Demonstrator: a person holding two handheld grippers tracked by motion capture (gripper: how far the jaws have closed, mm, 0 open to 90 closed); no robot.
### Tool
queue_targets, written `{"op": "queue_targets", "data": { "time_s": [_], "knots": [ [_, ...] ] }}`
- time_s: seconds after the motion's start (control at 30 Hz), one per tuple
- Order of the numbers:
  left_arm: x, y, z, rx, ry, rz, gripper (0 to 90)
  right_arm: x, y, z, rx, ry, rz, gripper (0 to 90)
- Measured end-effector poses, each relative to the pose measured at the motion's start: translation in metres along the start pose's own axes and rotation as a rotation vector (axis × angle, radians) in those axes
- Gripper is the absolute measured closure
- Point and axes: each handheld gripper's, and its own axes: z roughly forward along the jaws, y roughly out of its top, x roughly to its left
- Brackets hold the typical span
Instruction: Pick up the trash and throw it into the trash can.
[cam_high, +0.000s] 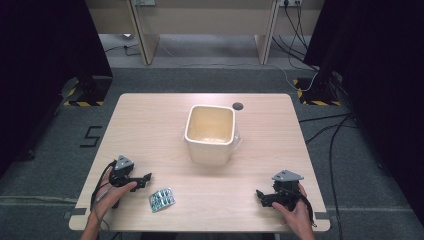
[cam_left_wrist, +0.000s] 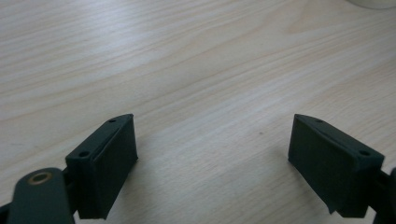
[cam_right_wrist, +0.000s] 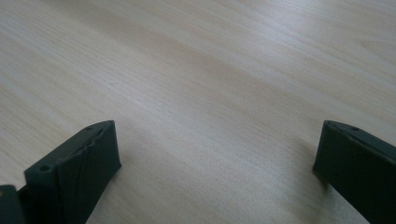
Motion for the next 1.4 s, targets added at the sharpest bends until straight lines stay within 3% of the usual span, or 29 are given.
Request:
{"op": "queue_targets", "data": {
  "time_s": [0.27, 0.47, 0.63, 1.1, 1.4],
  "knots": [
    [-0.01, 0.006, -0.002, -0.009, -0.035, 0.021, 15.0, 0.0, 0.0, 0.0, 0.0, 0.0, 0.0, 0.2],
    [-0.021, 0.01, -0.013, -0.032, -0.094, 0.026, 15.0, 0.0, 0.0, 0.0, 0.001, 0.0, 0.002, 0.2],
    [-0.034, 0.002, -0.022, -0.027, -0.148, 0.036, 14.9, 0.0, 0.0, 0.0, 0.0, 0.0, 0.002, 0.2],
    [-0.056, -0.013, -0.038, -0.045, -0.208, 0.057, 14.9, 0.0, 0.0, 0.0, 0.0, 0.001, 0.005, 0.2],
    [-0.067, -0.017, -0.04, -0.057, -0.214, 0.081, 14.9, 0.0, 0.0, 0.0, 0.0, 0.001, 0.003, 0.2]
  ]
}}
